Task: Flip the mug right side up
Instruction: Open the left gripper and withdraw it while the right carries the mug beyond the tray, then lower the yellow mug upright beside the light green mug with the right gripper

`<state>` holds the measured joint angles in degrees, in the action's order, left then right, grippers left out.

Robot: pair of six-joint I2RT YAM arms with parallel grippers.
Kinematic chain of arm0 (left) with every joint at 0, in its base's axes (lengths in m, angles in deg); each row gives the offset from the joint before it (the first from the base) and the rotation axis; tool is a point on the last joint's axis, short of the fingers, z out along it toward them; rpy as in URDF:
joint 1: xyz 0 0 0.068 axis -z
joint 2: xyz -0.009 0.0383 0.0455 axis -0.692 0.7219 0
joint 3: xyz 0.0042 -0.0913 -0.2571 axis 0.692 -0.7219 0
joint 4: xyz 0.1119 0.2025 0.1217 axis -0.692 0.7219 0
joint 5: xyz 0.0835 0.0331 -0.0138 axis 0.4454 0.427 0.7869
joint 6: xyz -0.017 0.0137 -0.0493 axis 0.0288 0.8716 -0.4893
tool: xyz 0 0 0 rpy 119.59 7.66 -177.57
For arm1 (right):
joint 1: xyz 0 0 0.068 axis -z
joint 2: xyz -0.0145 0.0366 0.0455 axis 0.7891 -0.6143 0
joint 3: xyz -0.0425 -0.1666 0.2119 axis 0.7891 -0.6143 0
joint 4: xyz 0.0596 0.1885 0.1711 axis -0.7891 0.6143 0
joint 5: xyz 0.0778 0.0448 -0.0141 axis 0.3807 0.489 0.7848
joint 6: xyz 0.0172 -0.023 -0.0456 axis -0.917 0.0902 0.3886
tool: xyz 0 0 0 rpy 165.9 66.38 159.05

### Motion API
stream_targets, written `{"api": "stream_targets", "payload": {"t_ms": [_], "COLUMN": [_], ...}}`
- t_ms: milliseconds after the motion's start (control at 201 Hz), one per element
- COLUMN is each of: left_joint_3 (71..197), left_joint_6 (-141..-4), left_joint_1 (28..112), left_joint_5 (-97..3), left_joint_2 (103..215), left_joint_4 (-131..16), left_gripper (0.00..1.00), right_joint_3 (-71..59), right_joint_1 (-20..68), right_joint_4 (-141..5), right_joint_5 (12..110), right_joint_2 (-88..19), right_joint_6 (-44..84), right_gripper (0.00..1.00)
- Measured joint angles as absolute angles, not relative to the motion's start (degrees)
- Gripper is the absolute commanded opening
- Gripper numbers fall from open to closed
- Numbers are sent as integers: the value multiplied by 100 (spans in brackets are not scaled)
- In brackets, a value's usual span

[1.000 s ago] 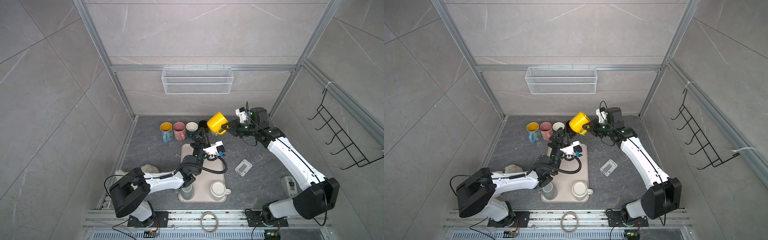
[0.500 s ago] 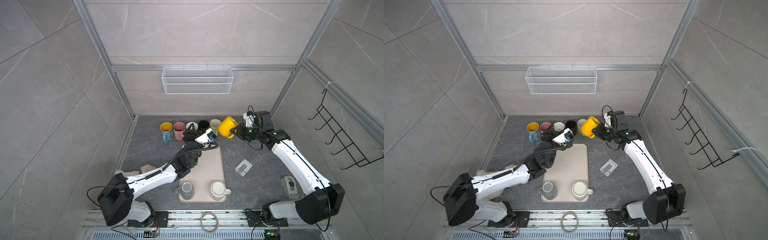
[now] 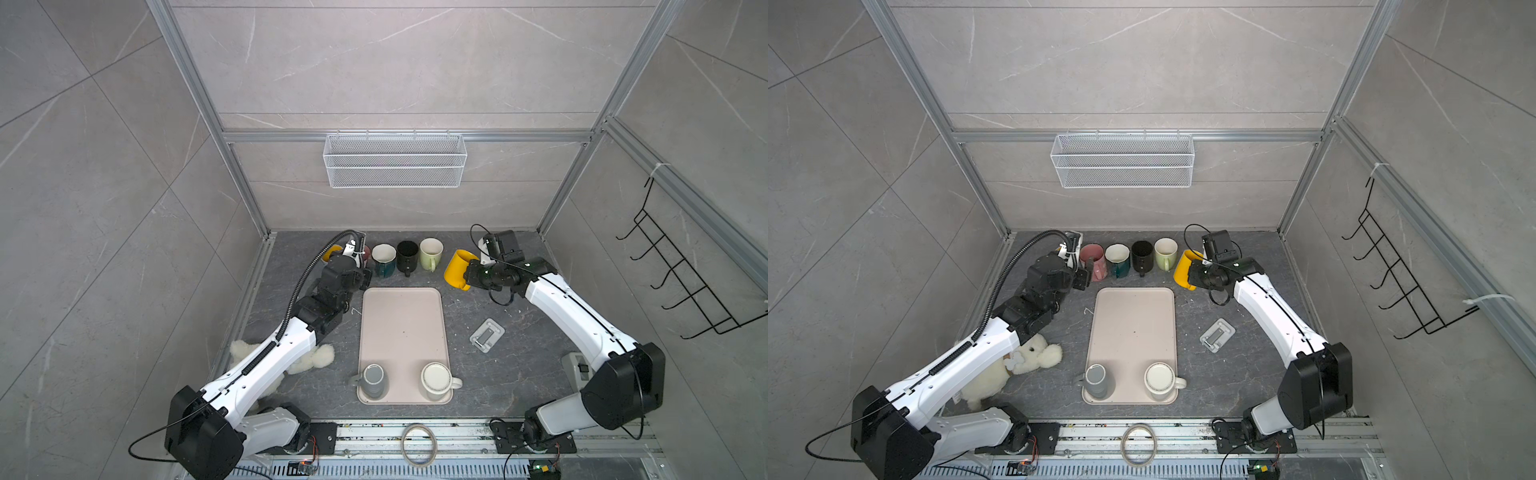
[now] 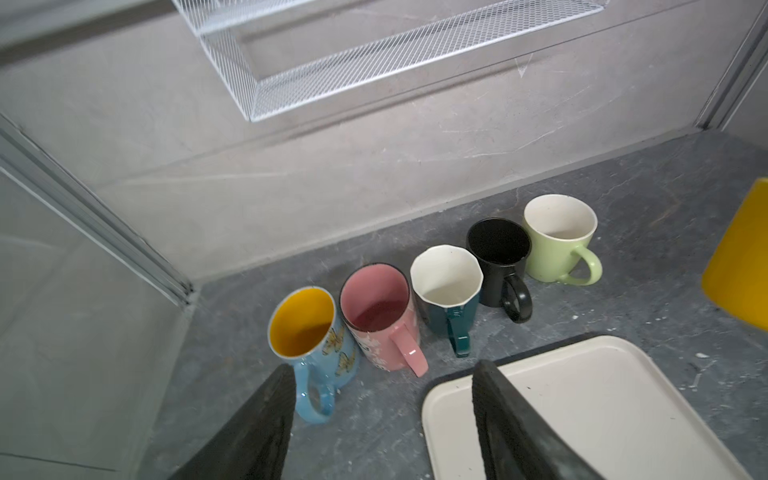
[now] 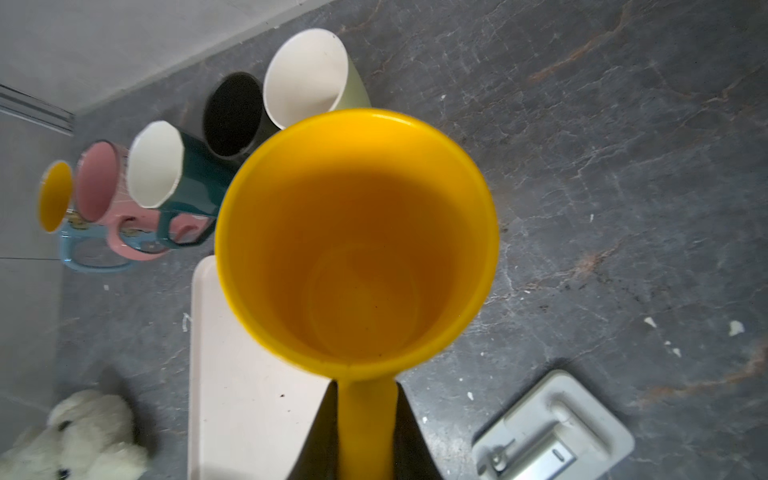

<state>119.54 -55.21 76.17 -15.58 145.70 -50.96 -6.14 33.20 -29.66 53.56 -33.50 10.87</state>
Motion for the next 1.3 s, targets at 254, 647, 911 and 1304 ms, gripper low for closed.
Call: {"api": "stream_targets", "payload": {"t_ms": [254, 647, 911, 1304], "left_joint_3": [11954, 11934, 11875, 11781], "left_joint_6": [-6583, -7027, -7090, -7156], "left_joint_1": [7141, 6948, 6911, 6855], "left_joint_5": [-2445, -2871, -2900, -2909], "left_joint_2": [14550, 14541, 14522, 14454], "left_joint_4": [-4808, -4792, -4716, -4700], "left_gripper": [70, 70, 70, 70], "right_joint_3": [-610, -638, -638, -638], "right_joint_1": [3181, 3111, 3111, 3111], "right_joint_4": [-3255, -4348, -4757, -5106], "right_joint_5": [4578, 4103, 3961, 3679], "right_joint_2": [-3956, -4524, -4930, -5344], "right_joint_6": [1467, 1784, 1847, 1959], "right_gripper": [0, 0, 0, 0]}}
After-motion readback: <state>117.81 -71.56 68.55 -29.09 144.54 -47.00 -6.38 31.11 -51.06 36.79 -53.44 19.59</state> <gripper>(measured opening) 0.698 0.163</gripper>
